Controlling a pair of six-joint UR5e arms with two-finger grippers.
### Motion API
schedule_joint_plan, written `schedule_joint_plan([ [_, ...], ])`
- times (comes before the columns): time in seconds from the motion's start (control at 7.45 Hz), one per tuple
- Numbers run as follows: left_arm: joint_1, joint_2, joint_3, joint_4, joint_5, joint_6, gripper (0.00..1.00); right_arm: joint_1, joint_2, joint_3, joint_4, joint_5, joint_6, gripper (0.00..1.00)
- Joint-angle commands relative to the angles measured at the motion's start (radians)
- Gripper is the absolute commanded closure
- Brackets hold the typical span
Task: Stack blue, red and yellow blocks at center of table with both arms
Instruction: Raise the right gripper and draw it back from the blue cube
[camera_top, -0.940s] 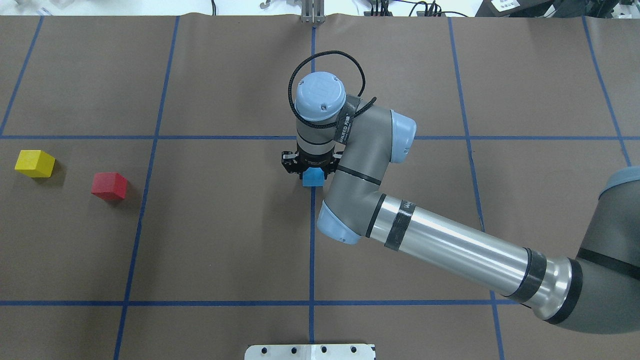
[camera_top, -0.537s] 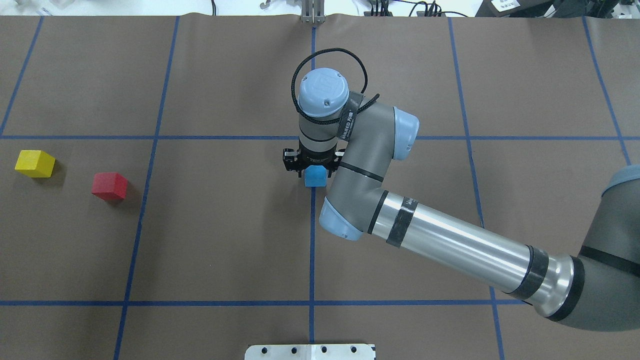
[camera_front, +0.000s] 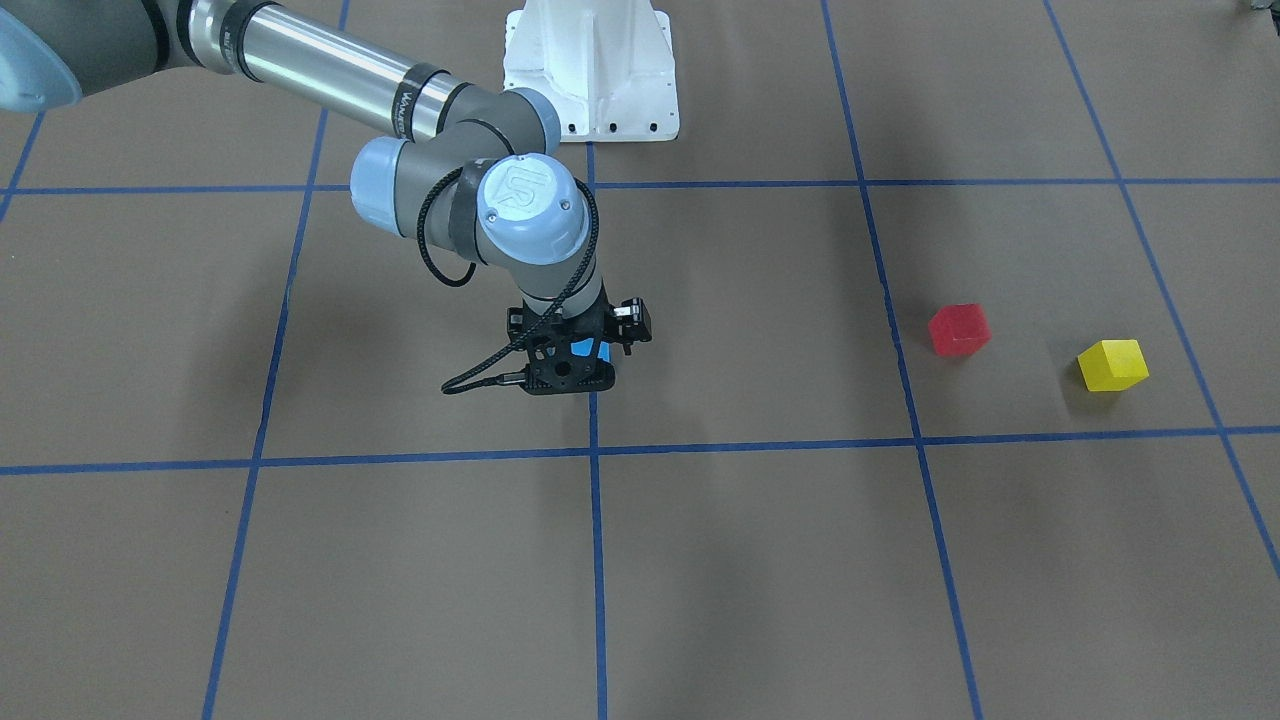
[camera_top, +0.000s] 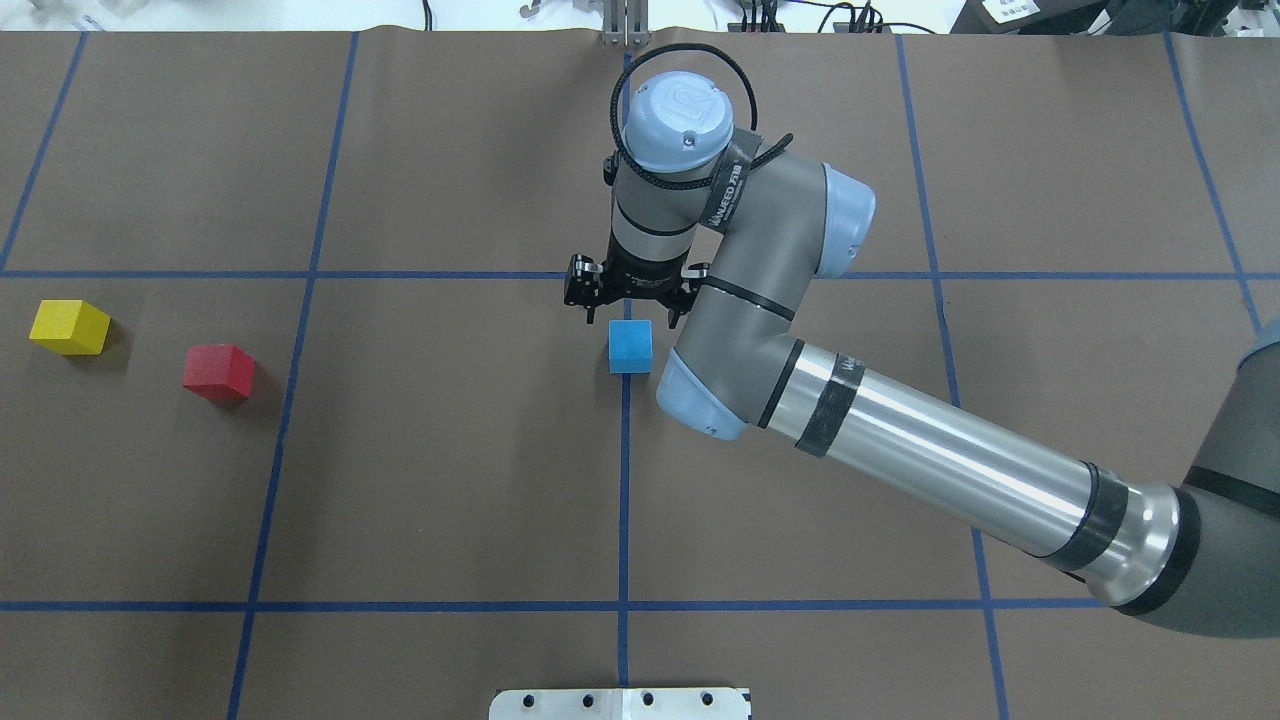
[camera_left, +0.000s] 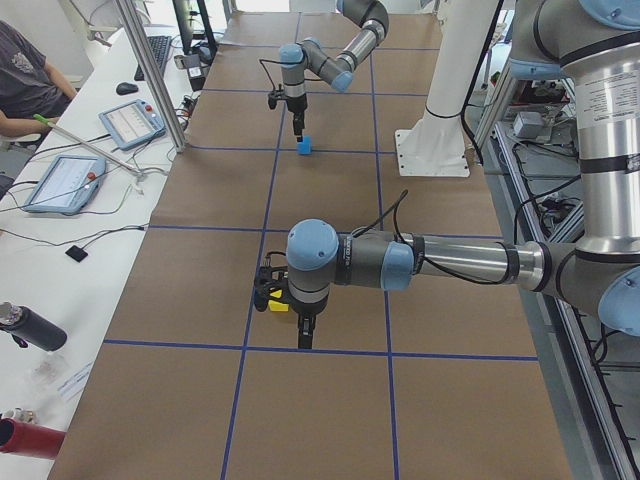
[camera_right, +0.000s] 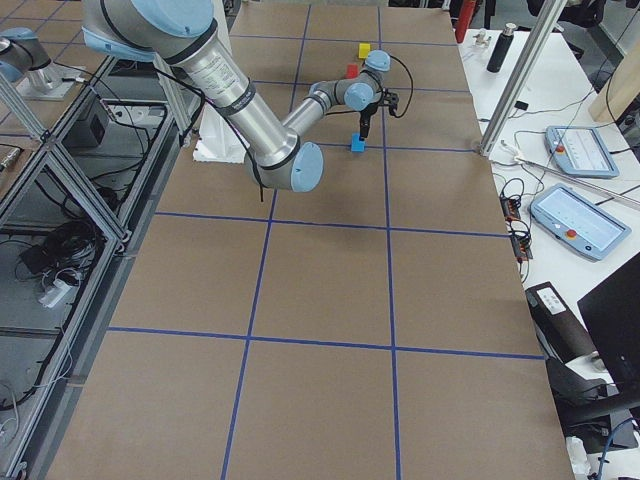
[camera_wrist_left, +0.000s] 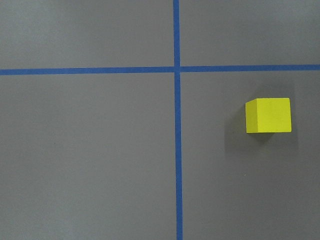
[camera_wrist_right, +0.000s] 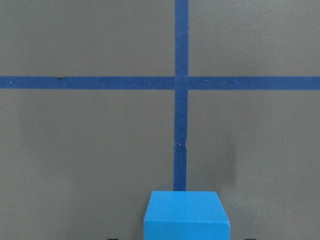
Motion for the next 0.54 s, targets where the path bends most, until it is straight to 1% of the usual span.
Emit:
schedule_joint_plan([
  [0.0,0.168,0.003,0.001,-0.228,0.006,-0.296,0.00,0.060,-0.157,0.213,-0.049,0.033,-0.019,0.00],
  [0.13,0.246,-0.014,0.000,-0.284,0.009,-0.438,0.00,0.090,-0.260,0.316,-0.051,0.038,-0.053,0.00],
  [0.27,0.338,-0.055,-0.018,-0.301,0.016,-0.558,0.00,0.123,-0.351,0.395,-0.051,0.041,-0.114,0.00],
  [0.4,0.415,-0.104,-0.028,-0.301,0.052,-0.620,0.01,0.147,-0.437,0.452,-0.051,0.045,-0.171,0.00],
])
